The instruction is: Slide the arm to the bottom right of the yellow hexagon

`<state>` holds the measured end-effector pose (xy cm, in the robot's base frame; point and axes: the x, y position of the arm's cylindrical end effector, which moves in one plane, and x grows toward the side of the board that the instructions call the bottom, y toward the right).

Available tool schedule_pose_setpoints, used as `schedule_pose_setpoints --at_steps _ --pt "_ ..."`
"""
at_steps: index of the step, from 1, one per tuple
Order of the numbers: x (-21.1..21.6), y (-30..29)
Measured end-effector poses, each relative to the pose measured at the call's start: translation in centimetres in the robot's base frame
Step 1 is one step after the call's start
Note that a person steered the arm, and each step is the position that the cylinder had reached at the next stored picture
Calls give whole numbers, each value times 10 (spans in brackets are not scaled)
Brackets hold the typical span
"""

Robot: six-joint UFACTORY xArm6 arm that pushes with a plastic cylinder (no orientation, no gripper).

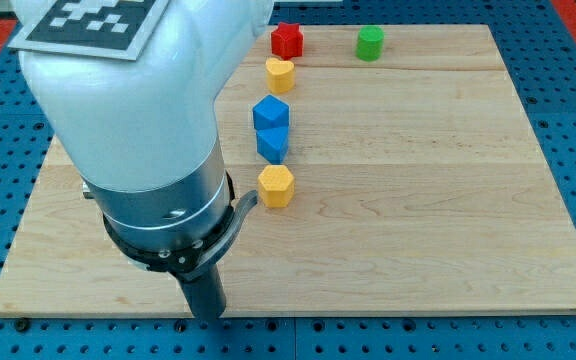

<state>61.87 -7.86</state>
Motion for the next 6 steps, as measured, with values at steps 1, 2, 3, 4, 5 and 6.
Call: schedule_pose_setpoints --at_steps 1,2,3,4,5,6 --pt "0 0" --pt "0 -18" --pt "-14 -88" --pt "-11 -50" --pt "-1 38" --pt "-41 138"
